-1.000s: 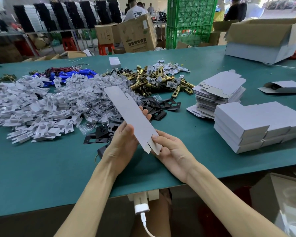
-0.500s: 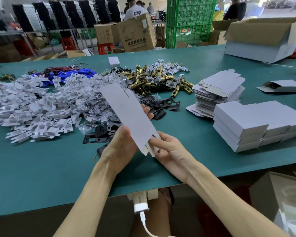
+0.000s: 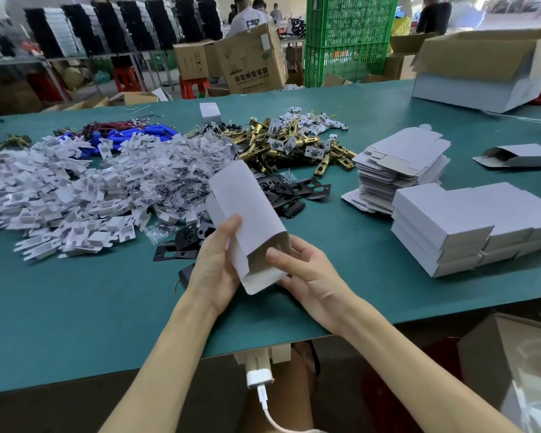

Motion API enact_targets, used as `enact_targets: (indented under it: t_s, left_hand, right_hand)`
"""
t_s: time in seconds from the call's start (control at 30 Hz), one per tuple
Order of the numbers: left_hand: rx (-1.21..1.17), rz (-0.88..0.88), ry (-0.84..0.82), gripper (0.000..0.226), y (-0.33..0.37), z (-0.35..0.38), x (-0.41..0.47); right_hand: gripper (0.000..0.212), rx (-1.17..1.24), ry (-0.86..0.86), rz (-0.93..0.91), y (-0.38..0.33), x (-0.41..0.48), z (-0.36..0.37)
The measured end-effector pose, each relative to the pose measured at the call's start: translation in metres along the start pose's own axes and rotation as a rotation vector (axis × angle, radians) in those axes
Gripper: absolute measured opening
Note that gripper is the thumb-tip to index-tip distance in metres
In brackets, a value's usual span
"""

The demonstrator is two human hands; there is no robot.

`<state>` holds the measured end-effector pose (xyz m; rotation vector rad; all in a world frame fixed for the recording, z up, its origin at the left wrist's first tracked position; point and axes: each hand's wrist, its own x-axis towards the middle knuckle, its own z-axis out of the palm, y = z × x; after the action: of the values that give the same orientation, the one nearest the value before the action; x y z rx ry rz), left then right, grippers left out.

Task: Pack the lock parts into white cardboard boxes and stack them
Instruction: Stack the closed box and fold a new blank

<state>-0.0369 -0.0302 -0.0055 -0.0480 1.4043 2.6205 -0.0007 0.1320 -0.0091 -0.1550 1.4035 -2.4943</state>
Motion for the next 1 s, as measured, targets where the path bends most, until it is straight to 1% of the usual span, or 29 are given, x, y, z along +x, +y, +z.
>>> enact_targets:
  t_s: [0.1,0.2,0.27,0.4,0.53,0.57,0.63,0.7,0.8,0.9,1.0]
  left_hand:
    - [0.017,0.012,0.062,0.049,-0.002,-0.002,0.006]
    - [0.098,0.013,0.043,0.043,-0.005,0.000,0.005]
    - [0.155,0.020,0.029,0.043,-0.008,0.001,0.004]
    - [0.172,0.038,0.042,0.039,-0.009,0.004,0.003]
    - [0.144,0.089,0.070,0.026,-0.010,0.003,0.005]
    - [0.121,0.102,0.070,0.026,-0.009,0.003,0.005]
    - [0.105,0.112,0.037,0.030,-0.009,0.002,0.006]
    - [0.143,0.103,0.000,0.031,-0.011,0.002,0.006]
    - [0.246,0.127,-0.008,0.035,-0.017,0.002,0.008]
    - [0.339,0.211,-0.002,0.028,-0.022,0.000,0.010]
    - [0.355,0.269,0.018,0.024,-0.024,0.000,0.011]
  right_hand:
    - [0.054,-0.040,0.022,-0.057,0.000,-0.001,0.002]
    - [0.046,-0.034,0.118,-0.051,0.001,0.000,0.005]
    - [0.038,-0.092,0.200,-0.051,0.004,0.002,0.005]
    - [0.032,-0.171,0.284,-0.064,0.006,0.001,0.006]
    - [0.035,-0.301,0.278,-0.093,0.005,0.002,0.007]
    - [0.039,-0.347,0.254,-0.103,0.003,0.002,0.007]
    - [0.052,-0.466,0.195,-0.136,-0.006,0.002,0.005]
    - [0.062,-0.578,0.159,-0.159,-0.017,0.004,0.001]
    - [0.058,-0.628,0.169,-0.167,-0.023,0.007,-0.007]
    - [0.050,-0.587,0.227,-0.171,-0.016,0.007,-0.015]
    - [0.048,-0.619,0.206,-0.175,-0.013,0.006,-0.014]
